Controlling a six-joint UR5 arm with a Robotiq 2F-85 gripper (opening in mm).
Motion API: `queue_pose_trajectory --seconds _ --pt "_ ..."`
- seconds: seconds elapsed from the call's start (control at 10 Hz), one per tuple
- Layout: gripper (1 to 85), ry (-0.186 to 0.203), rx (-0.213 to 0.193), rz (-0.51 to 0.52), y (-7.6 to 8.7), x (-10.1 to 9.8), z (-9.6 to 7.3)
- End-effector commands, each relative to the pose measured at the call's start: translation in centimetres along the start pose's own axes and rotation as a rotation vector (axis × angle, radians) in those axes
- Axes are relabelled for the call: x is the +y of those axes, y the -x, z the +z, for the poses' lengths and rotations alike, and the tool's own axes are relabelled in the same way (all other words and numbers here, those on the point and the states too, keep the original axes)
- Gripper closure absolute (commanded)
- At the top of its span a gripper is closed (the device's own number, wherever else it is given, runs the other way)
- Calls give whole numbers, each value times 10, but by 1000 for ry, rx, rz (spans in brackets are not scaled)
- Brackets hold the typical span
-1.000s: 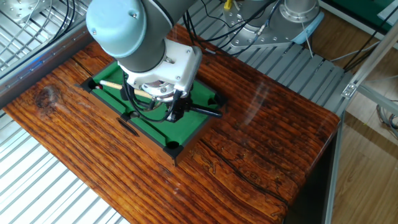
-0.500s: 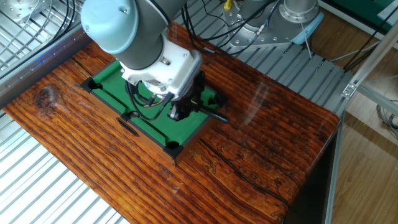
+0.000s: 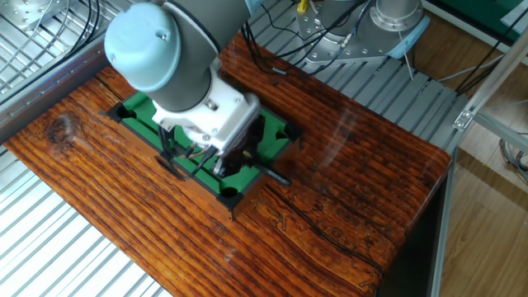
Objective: Hit the pool ball
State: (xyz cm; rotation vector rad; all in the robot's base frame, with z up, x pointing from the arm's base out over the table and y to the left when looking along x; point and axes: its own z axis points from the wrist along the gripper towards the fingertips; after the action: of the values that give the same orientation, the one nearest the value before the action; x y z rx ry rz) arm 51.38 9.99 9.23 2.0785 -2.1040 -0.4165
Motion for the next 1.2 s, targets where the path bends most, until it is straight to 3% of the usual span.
queue_pose_trajectory --seconds 0.0,0.1,0.3,0.6,0.8,1.1 --pt "693 -39 7 -5 3 -25 0" --pt "643 -45 7 -8 5 -29 -1" --pt "357 -66 16 -23 3 -37 -1" --pt "327 -59 42 -28 -9 -33 -3" --pt "323 -48 34 -17 -6 -28 -4" --pt "277 -4 15 27 2 -4 -14"
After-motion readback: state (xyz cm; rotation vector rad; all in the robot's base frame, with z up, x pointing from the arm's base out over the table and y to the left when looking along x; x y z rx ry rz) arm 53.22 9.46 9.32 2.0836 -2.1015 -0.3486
